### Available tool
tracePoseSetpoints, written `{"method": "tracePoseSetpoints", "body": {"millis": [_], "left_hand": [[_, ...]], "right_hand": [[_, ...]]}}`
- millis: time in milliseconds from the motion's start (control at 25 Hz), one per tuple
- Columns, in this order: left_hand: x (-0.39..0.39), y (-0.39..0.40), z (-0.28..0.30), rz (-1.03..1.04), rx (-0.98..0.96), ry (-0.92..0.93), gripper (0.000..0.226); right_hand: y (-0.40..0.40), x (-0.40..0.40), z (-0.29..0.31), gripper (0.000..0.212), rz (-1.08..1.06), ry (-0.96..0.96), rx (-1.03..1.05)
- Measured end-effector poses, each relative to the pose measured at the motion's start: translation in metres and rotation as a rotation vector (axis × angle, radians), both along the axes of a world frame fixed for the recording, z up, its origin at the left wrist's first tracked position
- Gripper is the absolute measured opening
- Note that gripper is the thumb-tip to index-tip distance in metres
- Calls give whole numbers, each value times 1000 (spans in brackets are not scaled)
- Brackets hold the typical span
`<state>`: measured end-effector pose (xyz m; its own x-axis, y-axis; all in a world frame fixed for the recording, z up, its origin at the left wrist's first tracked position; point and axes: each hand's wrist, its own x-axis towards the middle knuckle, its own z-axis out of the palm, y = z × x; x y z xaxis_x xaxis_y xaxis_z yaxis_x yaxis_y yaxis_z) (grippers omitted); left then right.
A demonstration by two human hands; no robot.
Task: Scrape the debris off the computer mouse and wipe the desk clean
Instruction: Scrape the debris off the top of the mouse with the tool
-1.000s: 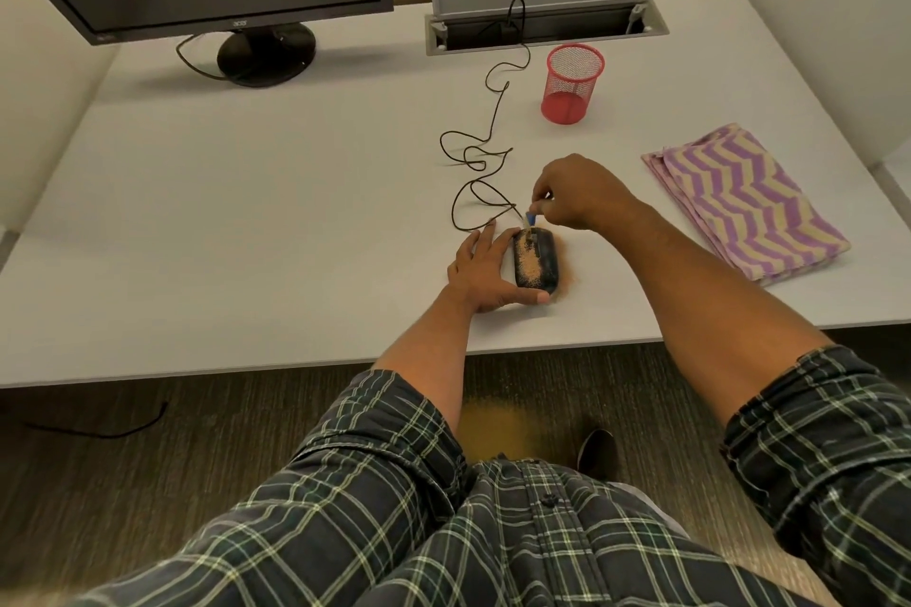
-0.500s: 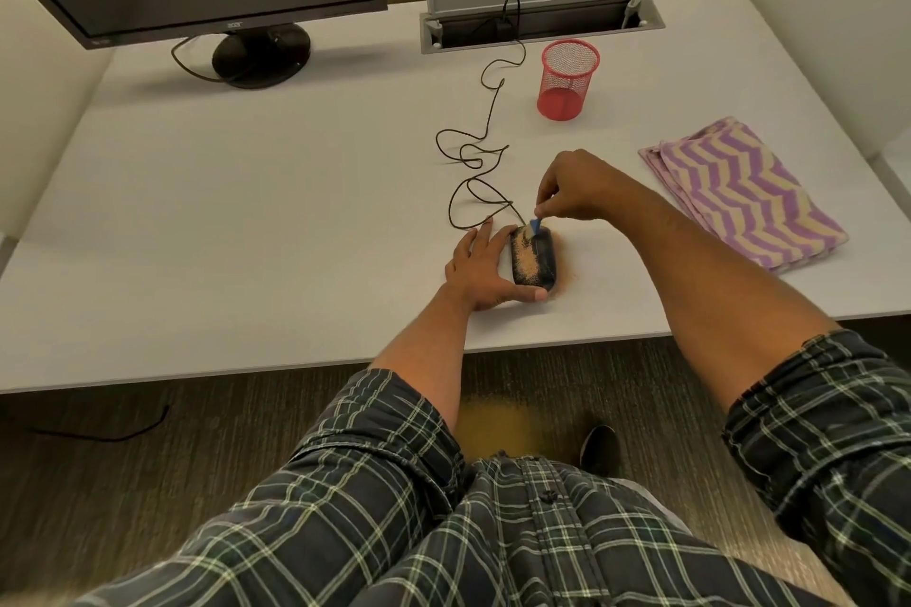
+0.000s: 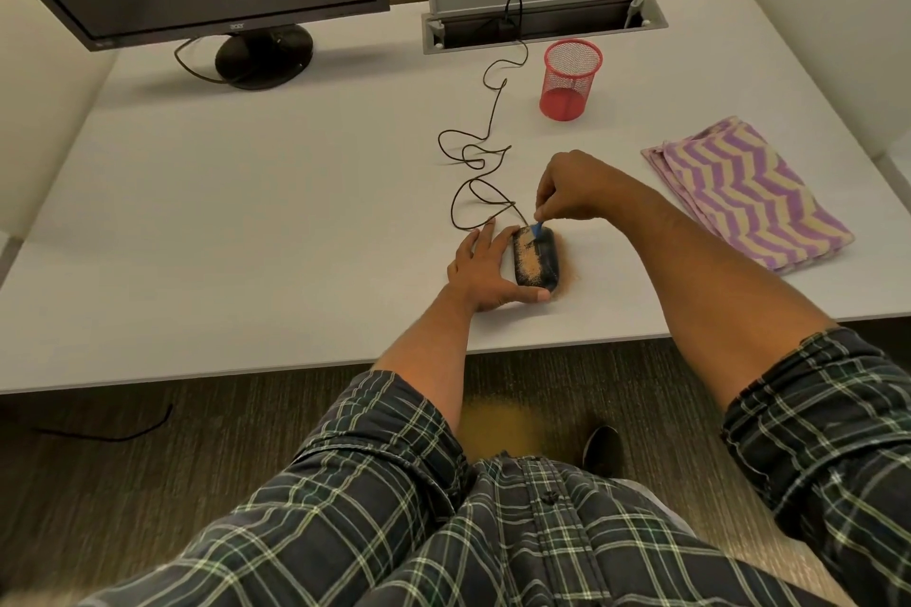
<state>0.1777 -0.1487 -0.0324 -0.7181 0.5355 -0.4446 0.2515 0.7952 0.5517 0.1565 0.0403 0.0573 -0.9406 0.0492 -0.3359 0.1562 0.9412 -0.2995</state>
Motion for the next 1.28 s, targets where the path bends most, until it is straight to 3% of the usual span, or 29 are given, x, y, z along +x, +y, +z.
{"method": "tracePoseSetpoints", "body": {"millis": [600, 720, 1120, 1280], "left_hand": [[1, 1, 1, 10, 6, -2, 121], [1, 0, 0, 7, 0, -8, 122], [0, 0, -2, 10, 13, -5, 122], [-1, 0, -4, 5, 3, 2, 123]], "right_hand": [[1, 0, -9, 19, -75, 96, 45], [1, 1, -10, 19, -38, 72, -32], [-4, 6, -7, 18, 20, 127, 127], [-3, 7, -7, 19, 15, 93, 60]]}}
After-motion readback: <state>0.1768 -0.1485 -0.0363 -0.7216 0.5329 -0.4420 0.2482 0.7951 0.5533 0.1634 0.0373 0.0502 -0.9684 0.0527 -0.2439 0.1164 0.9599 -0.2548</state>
